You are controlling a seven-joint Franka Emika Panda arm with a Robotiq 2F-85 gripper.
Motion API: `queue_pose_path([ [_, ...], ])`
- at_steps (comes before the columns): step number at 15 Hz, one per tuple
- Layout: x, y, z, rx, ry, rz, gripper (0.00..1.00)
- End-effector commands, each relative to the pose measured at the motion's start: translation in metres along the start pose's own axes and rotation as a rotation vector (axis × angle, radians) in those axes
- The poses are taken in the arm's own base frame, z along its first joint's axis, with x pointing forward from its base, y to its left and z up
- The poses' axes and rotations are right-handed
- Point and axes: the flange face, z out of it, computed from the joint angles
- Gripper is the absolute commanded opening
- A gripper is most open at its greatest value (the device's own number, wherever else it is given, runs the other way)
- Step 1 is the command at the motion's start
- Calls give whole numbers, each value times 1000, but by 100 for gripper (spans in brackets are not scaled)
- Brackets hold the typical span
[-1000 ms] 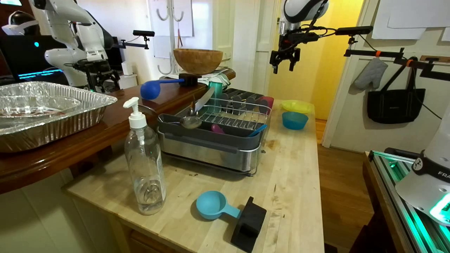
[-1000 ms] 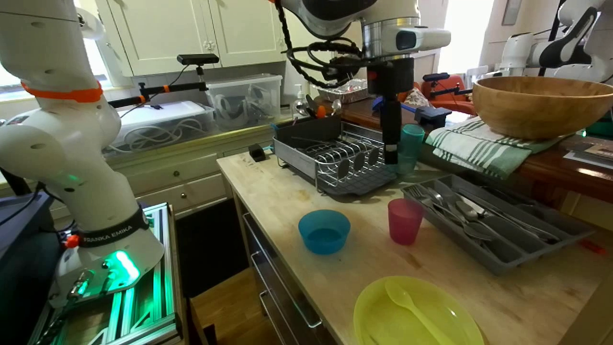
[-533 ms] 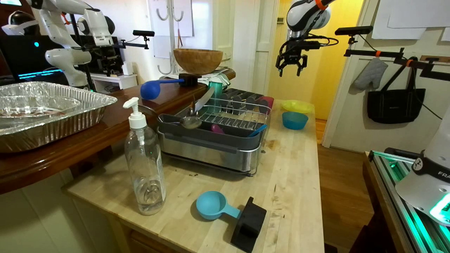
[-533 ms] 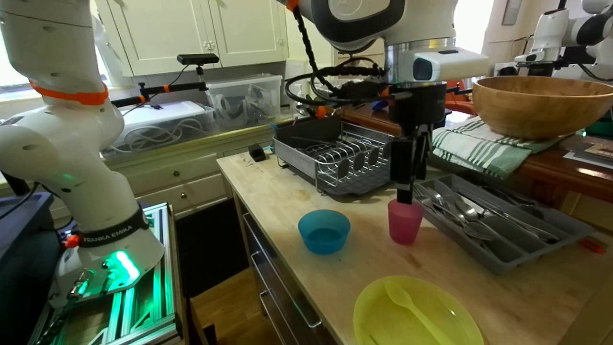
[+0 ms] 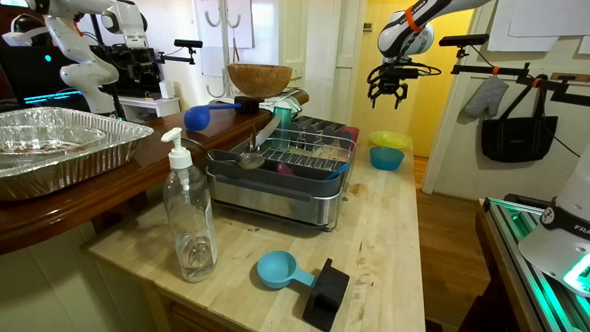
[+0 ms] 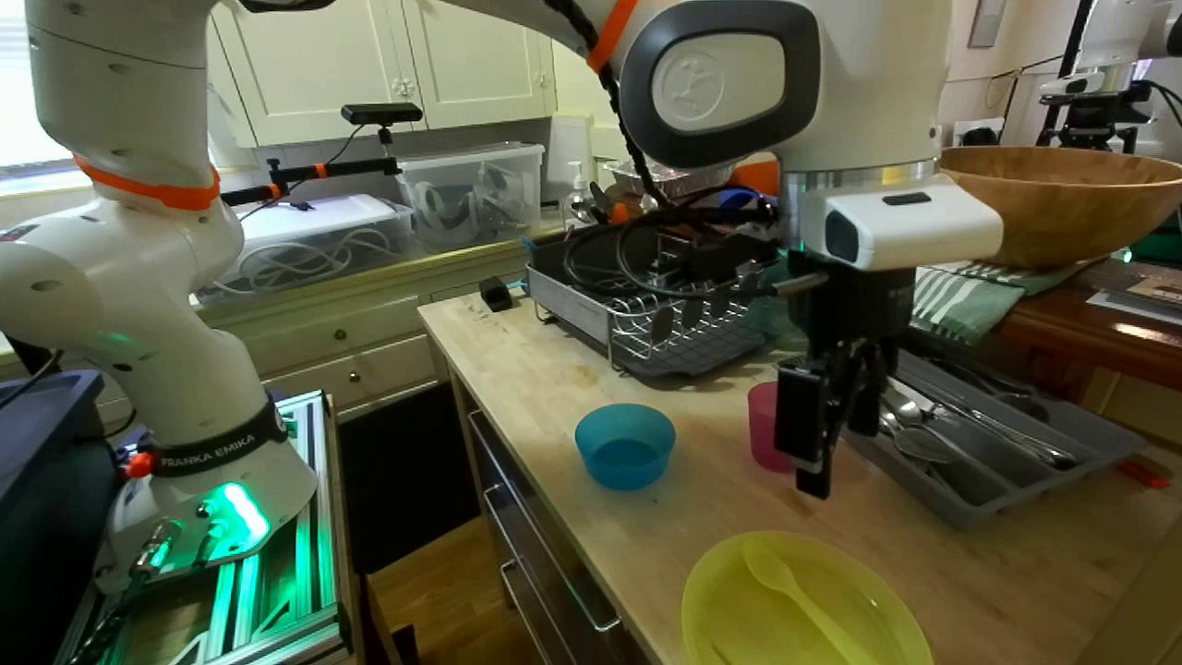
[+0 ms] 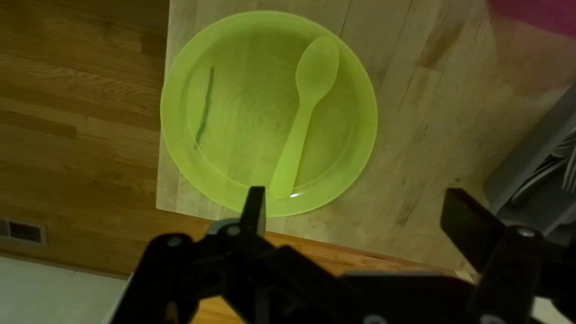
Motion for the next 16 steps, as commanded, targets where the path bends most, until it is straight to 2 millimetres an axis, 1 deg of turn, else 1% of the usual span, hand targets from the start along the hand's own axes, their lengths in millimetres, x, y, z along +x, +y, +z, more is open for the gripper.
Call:
queue_pose_path([
  [1, 13, 5, 28, 9, 48, 37, 100],
  [4, 22, 14, 50, 4, 36, 36, 100],
  [9, 22, 26, 81, -5, -14, 24, 100],
  [16, 21, 33, 113, -25, -24, 49, 100],
])
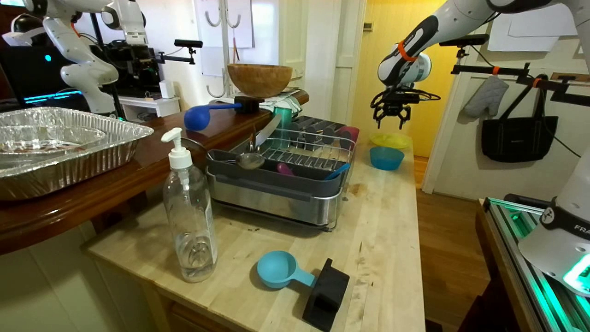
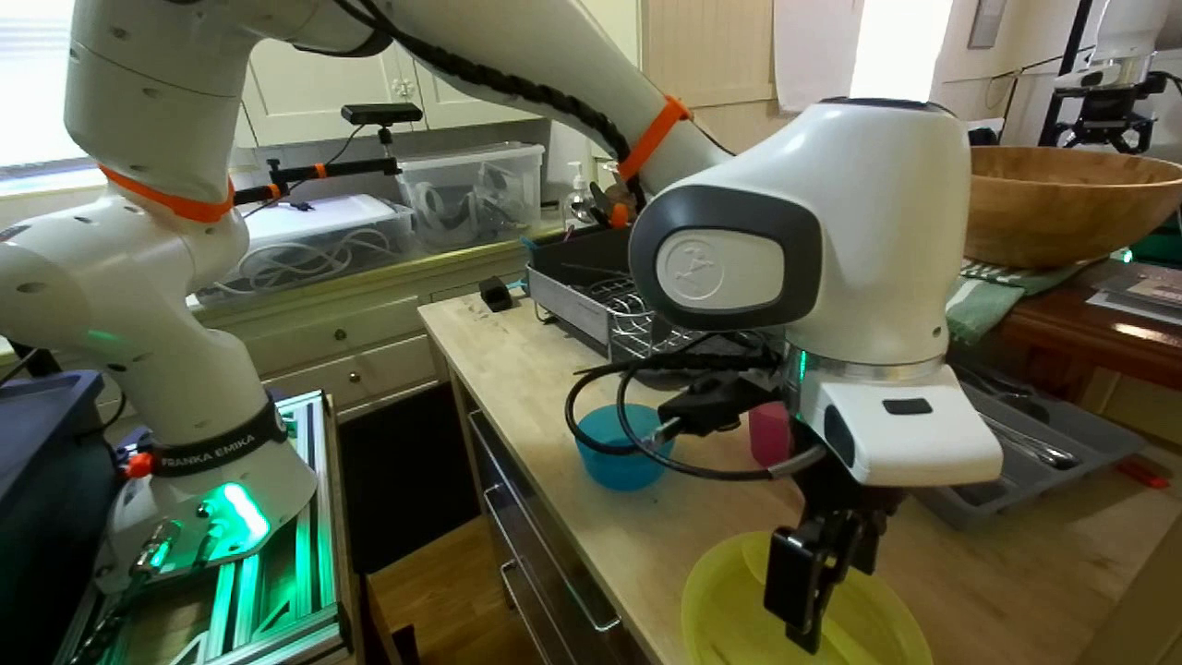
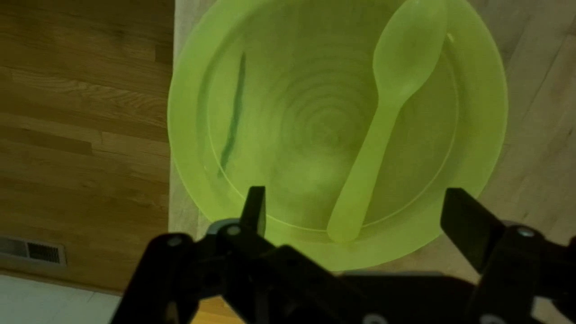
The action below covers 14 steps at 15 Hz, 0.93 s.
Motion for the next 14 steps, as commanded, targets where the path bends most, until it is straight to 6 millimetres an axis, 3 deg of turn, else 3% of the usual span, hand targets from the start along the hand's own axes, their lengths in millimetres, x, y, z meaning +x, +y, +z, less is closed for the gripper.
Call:
queue_pose_path([
  [1, 3, -2, 19, 7, -1, 3, 100],
  [12, 8, -12, 45, 12, 64, 38, 100],
  [14, 7, -14, 48, 11, 74, 39, 84],
])
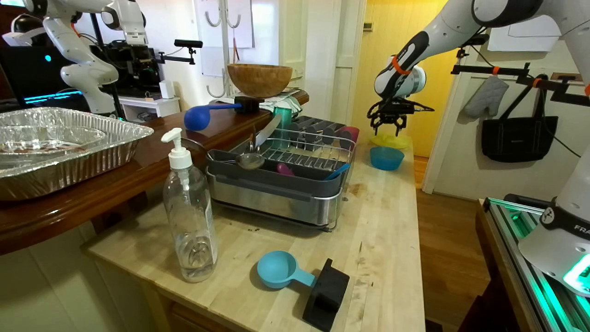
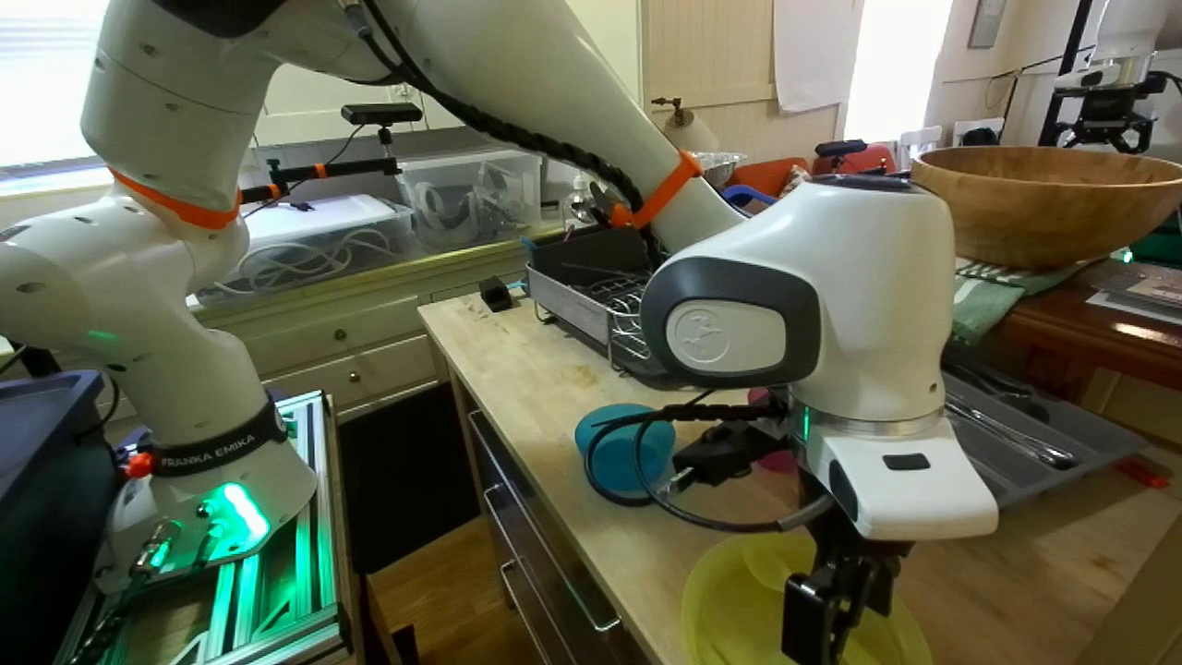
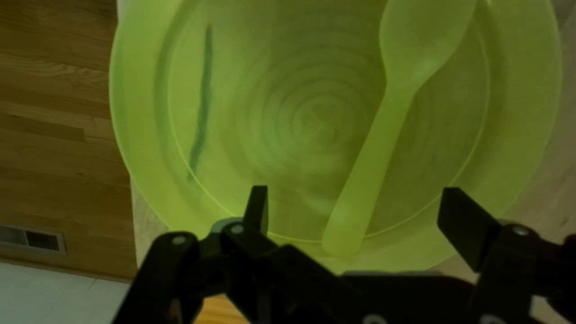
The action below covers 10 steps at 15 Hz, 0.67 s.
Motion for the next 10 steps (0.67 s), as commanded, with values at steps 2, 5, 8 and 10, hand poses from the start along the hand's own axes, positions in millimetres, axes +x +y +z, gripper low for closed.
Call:
queue_pose_path([
  [2, 2, -7, 13, 12, 19, 28, 70],
  [5, 1, -8, 16, 13, 23, 33, 46],
  [8, 2, -10, 14, 20, 28, 38, 58],
  [10, 2, -11, 14, 22, 28, 41, 36],
])
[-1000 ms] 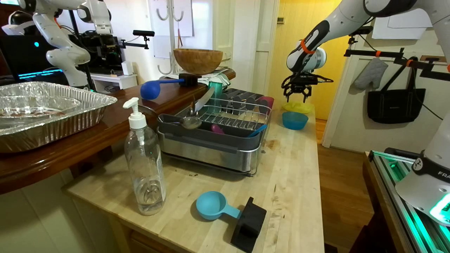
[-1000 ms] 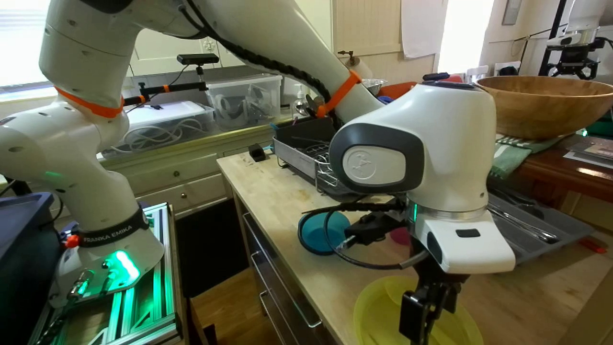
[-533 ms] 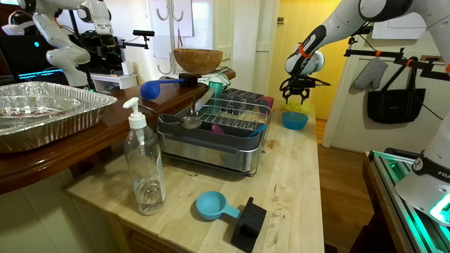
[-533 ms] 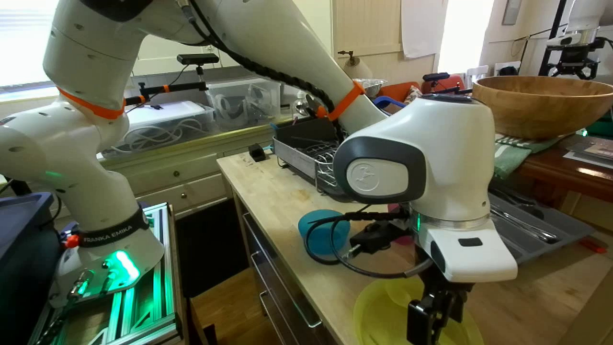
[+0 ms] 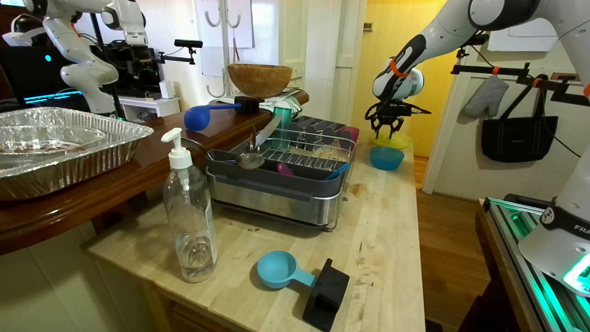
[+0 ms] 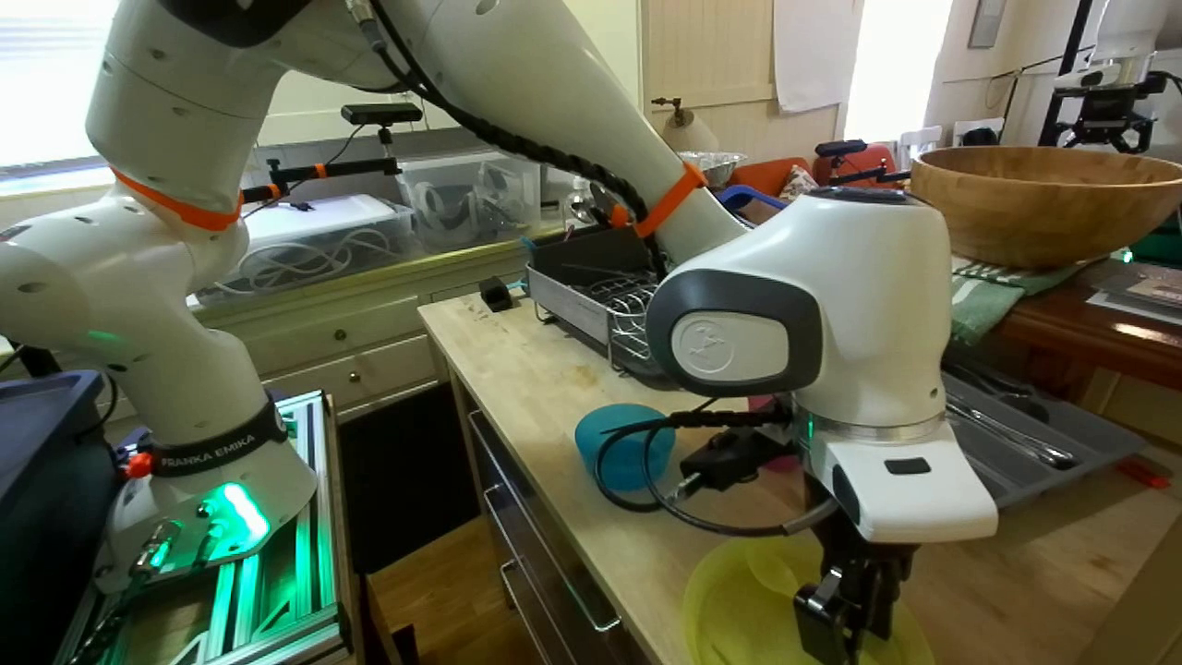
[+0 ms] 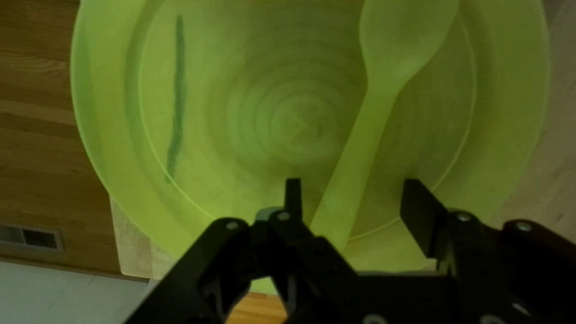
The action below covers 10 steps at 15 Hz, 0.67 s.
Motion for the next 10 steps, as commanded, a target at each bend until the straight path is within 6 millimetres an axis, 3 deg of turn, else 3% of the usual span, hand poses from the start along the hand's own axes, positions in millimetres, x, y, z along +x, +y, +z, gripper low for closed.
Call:
queue_pose_path([
  [1, 2, -5, 7, 15, 9, 28, 30],
  [5, 2, -8, 5, 21, 10, 32, 0],
  [10, 3, -10, -3, 26, -8, 40, 3],
])
